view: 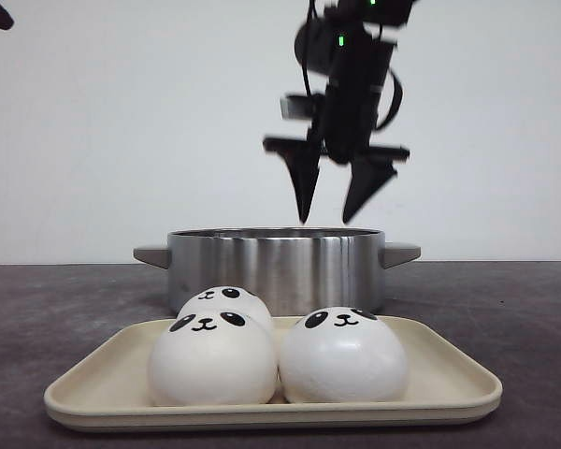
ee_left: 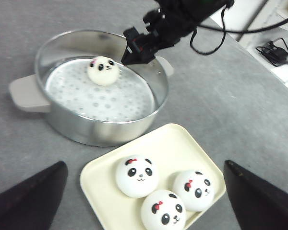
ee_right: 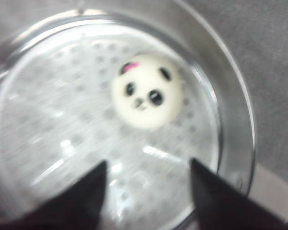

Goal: Steam buns
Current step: 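Lift the bun with the right gripper, lower into the steamer, release, then lower the left gripper onto the other farther panda bun and grasp it, then lift the bun with the left gripper into the steamer and release, then lower the right gripper onto the nearer panda bun by the right gripper and grasp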

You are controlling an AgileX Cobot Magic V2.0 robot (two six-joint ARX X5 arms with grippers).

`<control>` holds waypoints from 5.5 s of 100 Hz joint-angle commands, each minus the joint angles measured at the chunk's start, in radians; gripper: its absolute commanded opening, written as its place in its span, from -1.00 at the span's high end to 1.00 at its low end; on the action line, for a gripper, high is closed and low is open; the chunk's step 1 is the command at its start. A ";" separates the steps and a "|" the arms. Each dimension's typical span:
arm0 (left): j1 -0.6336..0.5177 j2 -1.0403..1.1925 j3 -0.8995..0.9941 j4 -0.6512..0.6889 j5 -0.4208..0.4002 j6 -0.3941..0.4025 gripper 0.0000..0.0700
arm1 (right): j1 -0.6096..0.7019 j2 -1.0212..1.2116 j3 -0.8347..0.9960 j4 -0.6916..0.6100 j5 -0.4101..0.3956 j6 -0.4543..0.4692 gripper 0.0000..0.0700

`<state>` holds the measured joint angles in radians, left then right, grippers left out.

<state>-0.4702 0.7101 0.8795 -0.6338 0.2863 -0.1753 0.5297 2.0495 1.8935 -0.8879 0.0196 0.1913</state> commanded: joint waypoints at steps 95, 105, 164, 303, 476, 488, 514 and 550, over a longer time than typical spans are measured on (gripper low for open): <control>-0.233 0.830 0.289 0.061 -0.149 -0.294 -0.71 | 0.380 -1.023 0.032 -0.103 0.405 -0.071 1.00; -0.249 0.911 0.352 -0.005 -0.187 -0.292 -0.71 | 0.379 -1.032 0.032 -0.129 0.404 -0.072 1.00; -0.273 1.135 0.373 -0.043 -0.265 -0.146 -0.70 | 0.379 -1.032 0.031 -0.190 0.403 -0.072 1.00; -0.099 1.023 0.465 0.380 -0.320 -0.179 0.97 | 0.379 -0.970 0.025 -0.213 0.397 -0.047 1.00; -0.163 0.752 0.816 -0.031 -0.320 -0.054 -0.58 | 0.347 -0.897 -0.670 -0.027 0.024 0.162 1.00; -0.195 0.657 0.816 -0.093 -0.334 -0.027 -0.58 | 0.347 -0.834 -0.698 -0.037 -0.038 0.195 0.82; -0.250 0.481 0.816 -0.220 -0.340 -0.024 -0.58 | 0.348 -0.710 -0.698 -0.050 -0.158 0.244 -0.35; -0.283 0.334 0.816 -0.332 -0.371 -0.020 -0.58 | 0.348 -0.555 -0.698 -0.048 -0.158 0.253 -0.62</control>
<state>-0.7437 1.0447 1.6768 -0.9627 -0.0669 -0.2073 0.8677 1.4570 1.1790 -0.9417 -0.1364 0.4282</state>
